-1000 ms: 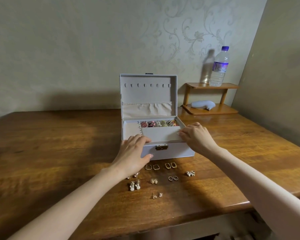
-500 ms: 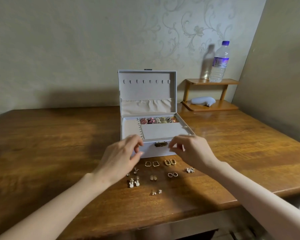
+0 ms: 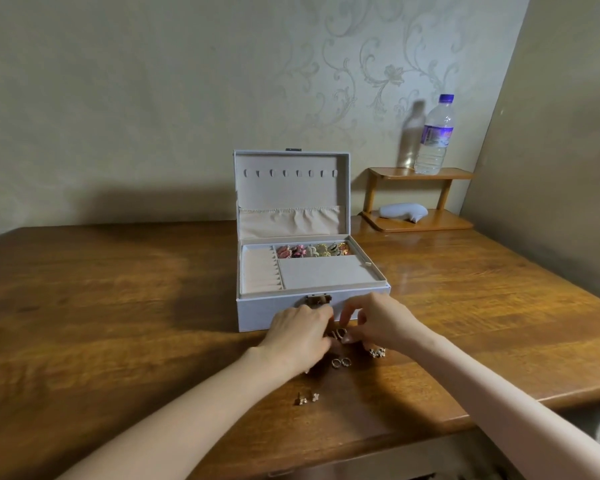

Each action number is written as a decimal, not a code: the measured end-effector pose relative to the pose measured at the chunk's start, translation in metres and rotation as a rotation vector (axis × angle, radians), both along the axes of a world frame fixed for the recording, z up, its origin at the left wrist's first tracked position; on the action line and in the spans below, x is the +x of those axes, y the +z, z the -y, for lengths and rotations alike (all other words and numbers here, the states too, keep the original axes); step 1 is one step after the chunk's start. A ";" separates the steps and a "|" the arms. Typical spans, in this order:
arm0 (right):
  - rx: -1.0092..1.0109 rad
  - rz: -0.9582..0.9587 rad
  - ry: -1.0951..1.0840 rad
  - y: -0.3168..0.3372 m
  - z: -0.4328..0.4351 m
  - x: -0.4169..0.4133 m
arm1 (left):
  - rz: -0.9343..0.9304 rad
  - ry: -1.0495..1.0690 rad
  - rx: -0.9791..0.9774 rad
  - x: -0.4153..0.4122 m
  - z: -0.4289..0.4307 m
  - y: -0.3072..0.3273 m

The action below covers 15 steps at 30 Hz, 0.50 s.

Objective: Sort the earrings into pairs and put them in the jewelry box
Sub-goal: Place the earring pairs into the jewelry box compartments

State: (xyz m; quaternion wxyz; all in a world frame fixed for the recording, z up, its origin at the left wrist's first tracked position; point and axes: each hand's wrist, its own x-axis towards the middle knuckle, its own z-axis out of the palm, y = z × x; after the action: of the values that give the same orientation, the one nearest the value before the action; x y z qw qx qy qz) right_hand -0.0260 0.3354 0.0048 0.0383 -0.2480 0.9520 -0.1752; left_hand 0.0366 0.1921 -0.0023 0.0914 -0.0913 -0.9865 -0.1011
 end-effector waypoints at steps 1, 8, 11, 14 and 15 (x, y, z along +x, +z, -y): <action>-0.005 0.013 -0.002 0.000 0.000 0.000 | 0.018 0.006 -0.024 -0.002 -0.003 0.000; 0.008 0.048 -0.010 0.002 0.000 -0.002 | 0.021 0.058 -0.057 -0.010 -0.008 -0.004; -0.015 0.059 -0.015 0.001 0.000 0.000 | 0.043 0.079 -0.045 -0.013 -0.009 -0.003; -0.033 0.056 -0.021 0.001 -0.001 0.001 | 0.066 0.091 -0.052 -0.014 -0.010 -0.003; -0.036 0.056 -0.023 0.001 -0.002 0.002 | 0.069 0.094 -0.050 -0.014 -0.010 -0.003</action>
State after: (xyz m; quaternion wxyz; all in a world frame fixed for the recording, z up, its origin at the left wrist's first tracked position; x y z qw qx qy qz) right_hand -0.0242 0.3375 0.0057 0.0587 -0.2328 0.9500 -0.1996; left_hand 0.0230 0.2024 -0.0055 0.0597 -0.0436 -0.9944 -0.0749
